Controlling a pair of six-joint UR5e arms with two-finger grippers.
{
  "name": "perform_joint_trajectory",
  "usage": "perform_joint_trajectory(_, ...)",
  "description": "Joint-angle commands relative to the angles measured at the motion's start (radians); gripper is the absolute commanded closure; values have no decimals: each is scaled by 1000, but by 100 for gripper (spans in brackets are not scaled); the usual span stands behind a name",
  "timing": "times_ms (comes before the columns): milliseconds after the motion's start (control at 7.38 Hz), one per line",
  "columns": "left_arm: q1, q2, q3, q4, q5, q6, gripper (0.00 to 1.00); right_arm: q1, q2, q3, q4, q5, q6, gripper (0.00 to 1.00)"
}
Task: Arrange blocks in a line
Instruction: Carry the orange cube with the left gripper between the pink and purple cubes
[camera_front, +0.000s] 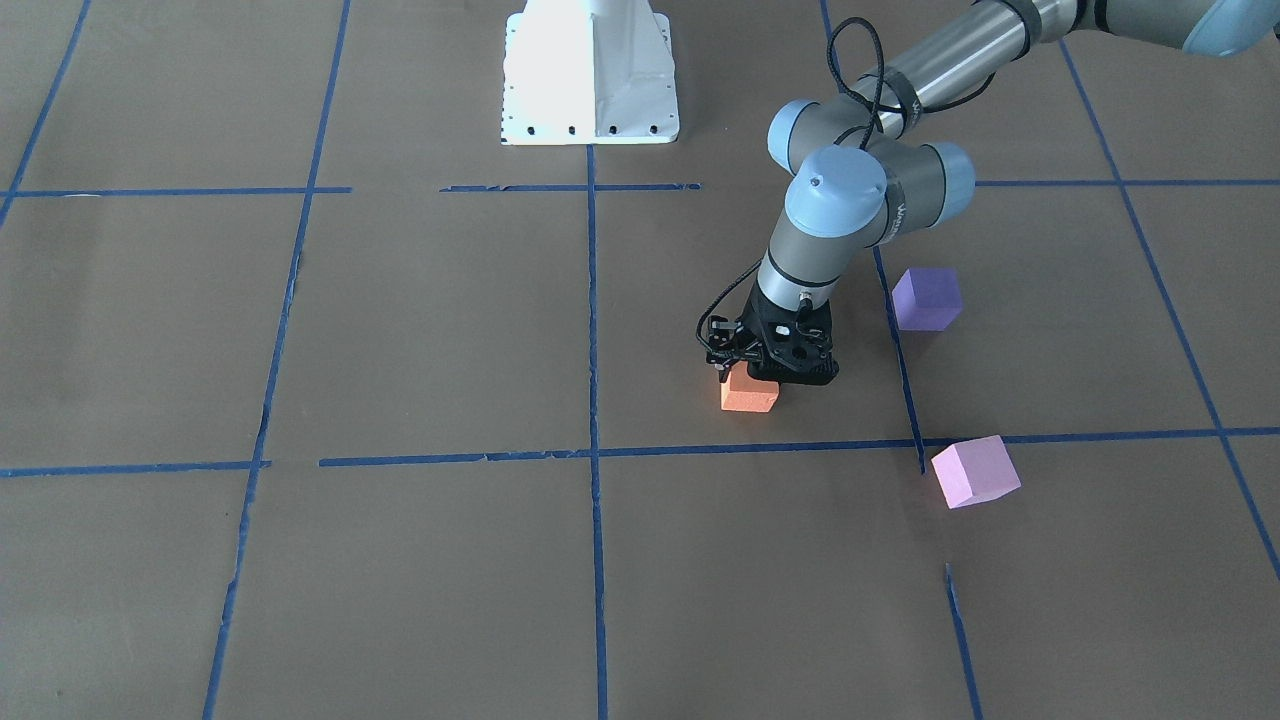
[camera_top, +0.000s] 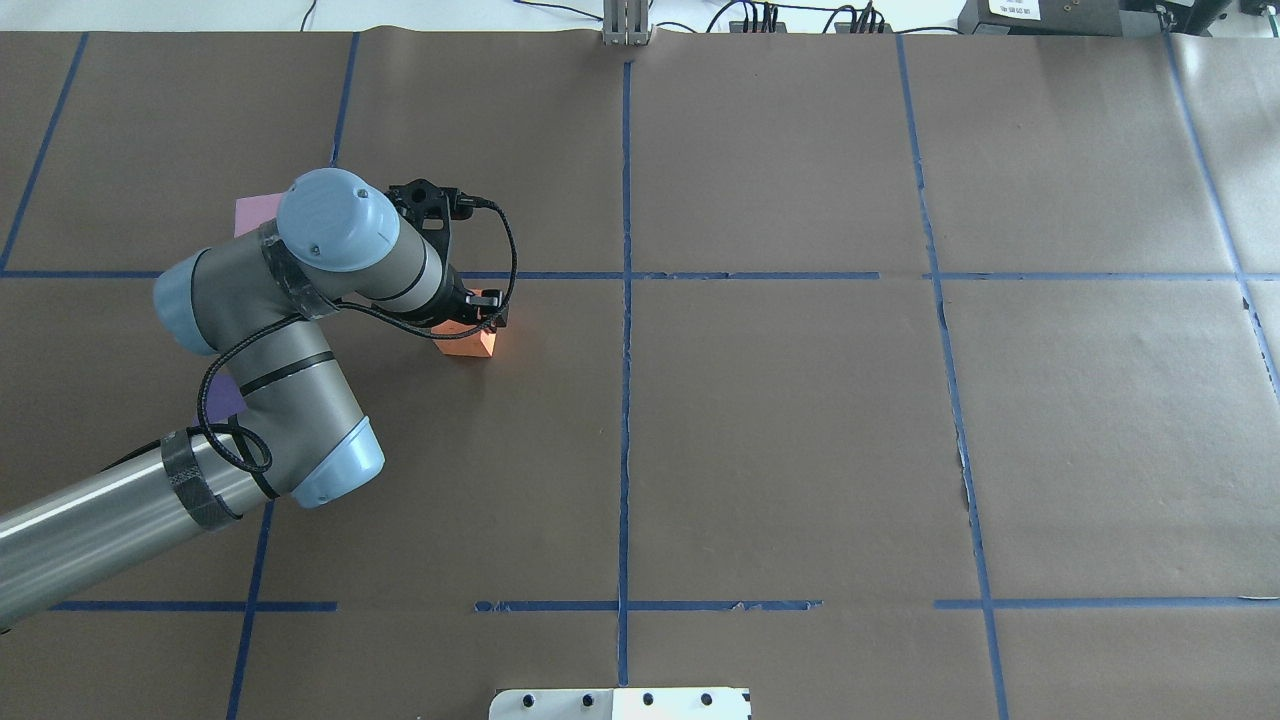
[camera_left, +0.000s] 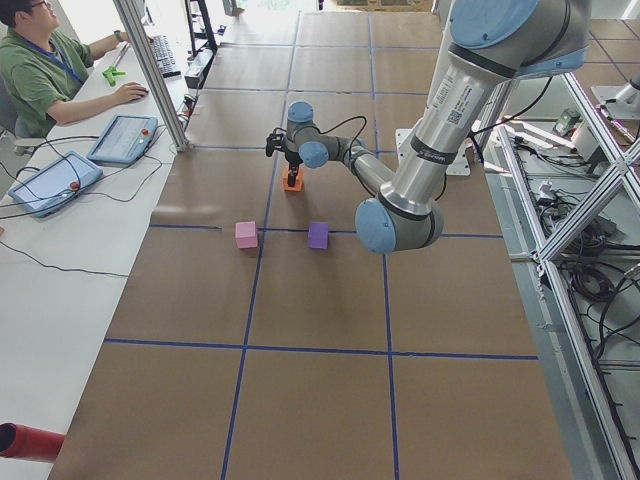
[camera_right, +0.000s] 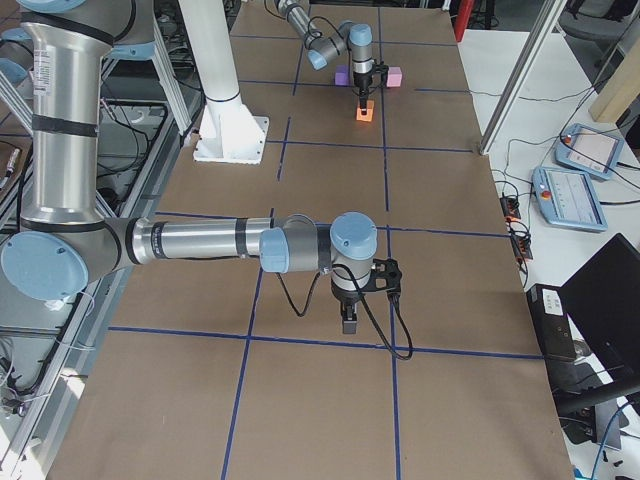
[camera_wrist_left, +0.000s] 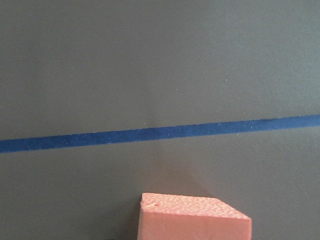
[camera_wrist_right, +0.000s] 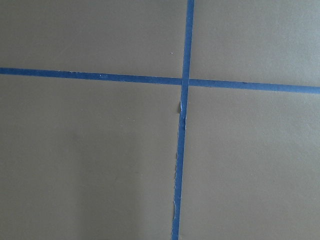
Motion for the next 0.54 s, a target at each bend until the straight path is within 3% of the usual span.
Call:
perform_joint_trajectory(0, -10, 15, -38, 2, -9, 7, 83, 0, 0, 0, 0, 0, 0, 0)
perform_joint_trajectory(271, -157, 169, -145, 43, -177, 16, 84, 0, 0, 0, 0, 0, 0, 0)
perform_joint_trajectory(407, -220, 240, -153, 52, -202, 30, 84, 0, 0, -1, 0, 0, 0, 0)
